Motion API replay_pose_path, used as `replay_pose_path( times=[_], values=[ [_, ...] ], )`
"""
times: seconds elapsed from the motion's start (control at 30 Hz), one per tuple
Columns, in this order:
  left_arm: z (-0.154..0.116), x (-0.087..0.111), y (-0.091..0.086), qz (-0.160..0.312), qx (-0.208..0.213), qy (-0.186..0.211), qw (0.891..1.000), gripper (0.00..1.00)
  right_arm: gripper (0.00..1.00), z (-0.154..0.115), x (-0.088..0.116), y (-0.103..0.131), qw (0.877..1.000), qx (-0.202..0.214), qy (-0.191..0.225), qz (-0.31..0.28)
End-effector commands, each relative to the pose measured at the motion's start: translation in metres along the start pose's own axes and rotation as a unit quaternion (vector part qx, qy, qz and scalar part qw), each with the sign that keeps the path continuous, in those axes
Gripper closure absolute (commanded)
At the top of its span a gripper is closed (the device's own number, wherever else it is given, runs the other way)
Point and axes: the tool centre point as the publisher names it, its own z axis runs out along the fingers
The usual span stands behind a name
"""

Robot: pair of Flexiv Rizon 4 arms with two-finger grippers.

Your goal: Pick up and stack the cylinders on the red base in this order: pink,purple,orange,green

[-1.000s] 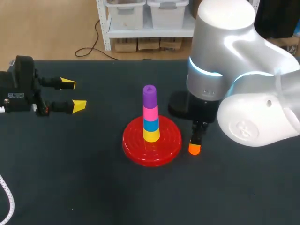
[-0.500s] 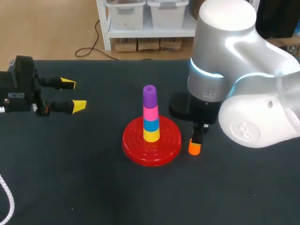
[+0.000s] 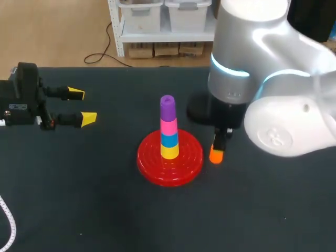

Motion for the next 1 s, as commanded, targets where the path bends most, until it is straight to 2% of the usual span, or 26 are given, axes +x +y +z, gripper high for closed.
replay_pose_path(
  times=[0.03,0.4,0.6,0.8,1.0],
  values=[
    [0.001,0.002,0.000,0.002,-0.002,-0.004,1.000,0.00,1.00,-0.030,-0.004,-0.007,1.000,0.006,0.001,-0.007],
    [0.001,0.002,0.000,0.002,-0.002,-0.004,1.000,0.00,1.00,-0.108,-0.031,-0.037,0.999,0.033,-0.014,-0.022],
    [0.001,0.002,0.000,0.002,-0.002,-0.004,1.000,0.00,1.00,-0.142,-0.051,-0.044,0.998,0.052,-0.004,-0.046],
    [0.001,0.002,0.000,0.002,-0.002,-0.004,1.000,0.00,1.00,-0.168,-0.072,-0.044,0.997,0.043,-0.014,-0.065],
    [0.001,0.002,0.000,0.002,-0.002,-0.004,1.000,0.00,1.00,-0.180,-0.090,-0.040,0.996,0.042,-0.015,-0.078]
  ],
)
